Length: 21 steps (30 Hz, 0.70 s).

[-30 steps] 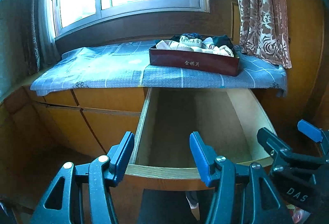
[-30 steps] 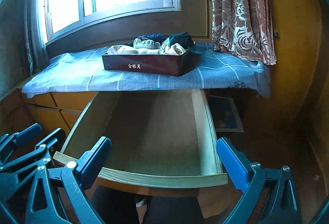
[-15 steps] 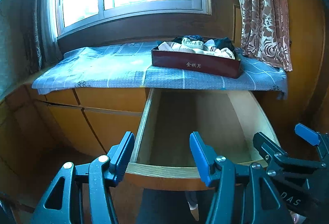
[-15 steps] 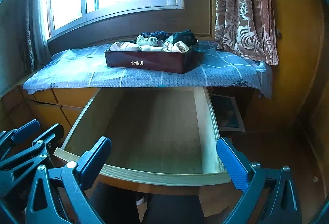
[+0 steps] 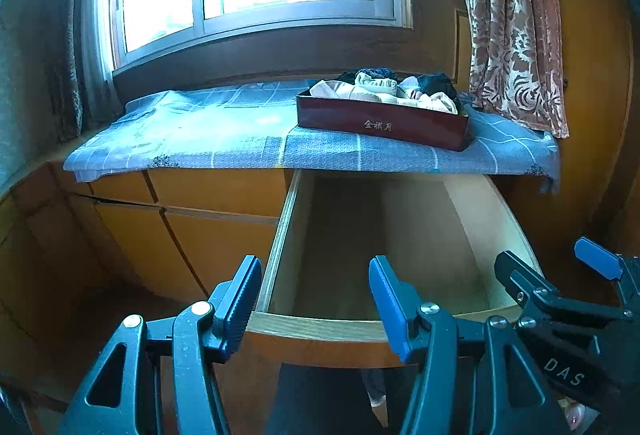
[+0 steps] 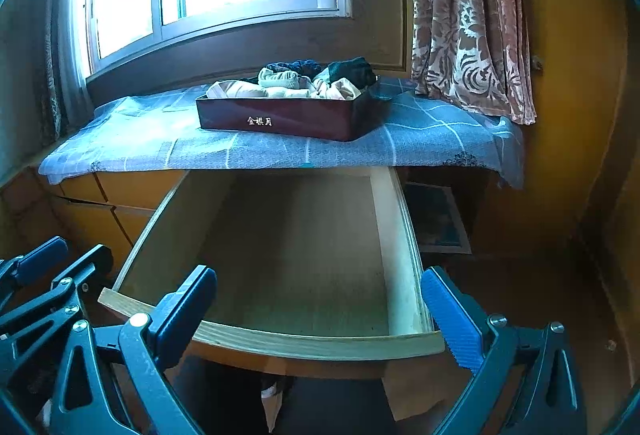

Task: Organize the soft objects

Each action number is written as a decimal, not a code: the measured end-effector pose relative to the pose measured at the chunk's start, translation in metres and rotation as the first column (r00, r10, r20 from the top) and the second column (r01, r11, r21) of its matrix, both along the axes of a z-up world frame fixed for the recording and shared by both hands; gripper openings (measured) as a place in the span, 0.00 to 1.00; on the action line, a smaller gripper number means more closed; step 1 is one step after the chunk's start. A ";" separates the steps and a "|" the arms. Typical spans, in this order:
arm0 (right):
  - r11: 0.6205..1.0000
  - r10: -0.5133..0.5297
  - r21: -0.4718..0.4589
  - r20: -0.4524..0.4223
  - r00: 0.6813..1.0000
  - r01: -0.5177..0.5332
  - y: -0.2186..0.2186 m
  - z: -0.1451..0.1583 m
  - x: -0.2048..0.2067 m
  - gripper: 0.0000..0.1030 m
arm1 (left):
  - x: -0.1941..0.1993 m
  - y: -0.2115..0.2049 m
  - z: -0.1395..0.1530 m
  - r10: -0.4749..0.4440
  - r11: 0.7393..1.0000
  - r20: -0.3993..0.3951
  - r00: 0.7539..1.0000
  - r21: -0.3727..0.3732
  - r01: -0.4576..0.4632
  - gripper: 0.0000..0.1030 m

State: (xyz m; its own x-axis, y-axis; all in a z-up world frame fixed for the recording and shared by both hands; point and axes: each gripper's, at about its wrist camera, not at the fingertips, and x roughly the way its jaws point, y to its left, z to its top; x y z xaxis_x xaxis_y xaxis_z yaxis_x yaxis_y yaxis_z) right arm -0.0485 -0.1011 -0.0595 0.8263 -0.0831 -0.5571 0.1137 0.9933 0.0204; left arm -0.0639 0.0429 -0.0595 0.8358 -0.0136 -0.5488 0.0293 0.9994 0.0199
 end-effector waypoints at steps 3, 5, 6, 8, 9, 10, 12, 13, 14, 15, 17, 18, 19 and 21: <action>1.000 0.001 -0.007 0.002 1.000 -0.001 0.001 0.000 0.000 1.00 | 0.000 -0.001 0.000 -0.009 1.000 0.002 1.000 0.001 0.009 0.55; 1.000 0.002 -0.006 0.001 1.000 -0.002 0.001 0.000 0.000 1.00 | -0.001 -0.001 0.000 -0.015 1.000 0.001 1.000 -0.001 0.015 0.55; 1.000 0.003 -0.004 0.001 1.000 -0.003 0.001 0.000 0.000 1.00 | -0.001 -0.001 0.000 -0.013 1.000 0.001 1.000 -0.001 0.013 0.55; 1.000 0.001 -0.005 0.001 1.000 -0.001 0.001 0.001 0.000 1.00 | -0.001 -0.001 0.000 -0.011 1.000 -0.001 1.000 -0.001 0.011 0.55; 1.000 -0.001 -0.005 0.003 1.000 0.001 0.000 0.001 0.000 1.00 | -0.001 -0.001 0.000 -0.011 1.000 -0.002 1.000 -0.001 0.011 0.55; 1.000 0.000 -0.005 0.004 1.000 0.000 0.000 0.001 0.000 1.00 | 0.000 -0.001 0.000 -0.011 1.000 -0.004 1.000 -0.002 0.011 0.55; 1.000 0.001 -0.009 0.002 1.000 -0.001 0.000 0.001 0.000 1.00 | 0.001 -0.002 -0.001 -0.014 1.000 -0.009 1.000 -0.005 0.014 0.55; 1.000 0.000 -0.010 0.002 1.000 0.000 0.000 0.001 0.000 1.00 | 0.000 -0.002 -0.001 -0.013 1.000 -0.010 1.000 -0.004 0.013 0.55; 1.000 0.000 -0.009 0.002 1.000 0.000 0.001 0.001 0.000 1.00 | 0.000 -0.002 -0.001 -0.015 1.000 -0.010 1.000 -0.003 0.015 0.55; 1.000 0.000 -0.009 0.002 1.000 0.000 0.001 0.001 0.001 1.00 | 0.000 -0.002 -0.001 -0.017 1.000 -0.010 1.000 -0.003 0.016 0.55; 1.000 -0.004 -0.011 0.002 1.000 0.004 0.001 0.001 0.000 1.00 | 0.000 -0.004 -0.001 -0.018 1.000 -0.008 1.000 0.001 0.018 0.55; 1.000 -0.006 -0.011 0.003 1.000 0.006 0.000 0.001 0.000 1.00 | -0.001 -0.004 -0.001 -0.018 1.000 -0.006 1.000 0.002 0.018 0.55; 1.000 -0.006 -0.012 0.003 1.000 0.006 0.001 0.001 0.000 1.00 | -0.001 -0.004 -0.001 -0.018 1.000 -0.005 1.000 0.004 0.018 0.55; 1.000 -0.007 -0.011 0.003 1.000 0.008 0.000 0.001 0.000 1.00 | -0.001 -0.004 -0.001 -0.018 1.000 -0.004 1.000 0.004 0.018 0.55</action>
State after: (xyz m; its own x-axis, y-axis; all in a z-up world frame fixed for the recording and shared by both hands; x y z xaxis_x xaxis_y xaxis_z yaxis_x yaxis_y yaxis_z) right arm -0.0485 -0.1014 -0.0588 0.8274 -0.0953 -0.5534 0.1211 0.9926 0.0102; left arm -0.0645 0.0386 -0.0603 0.8333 -0.0261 -0.5522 0.0472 0.9986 0.0240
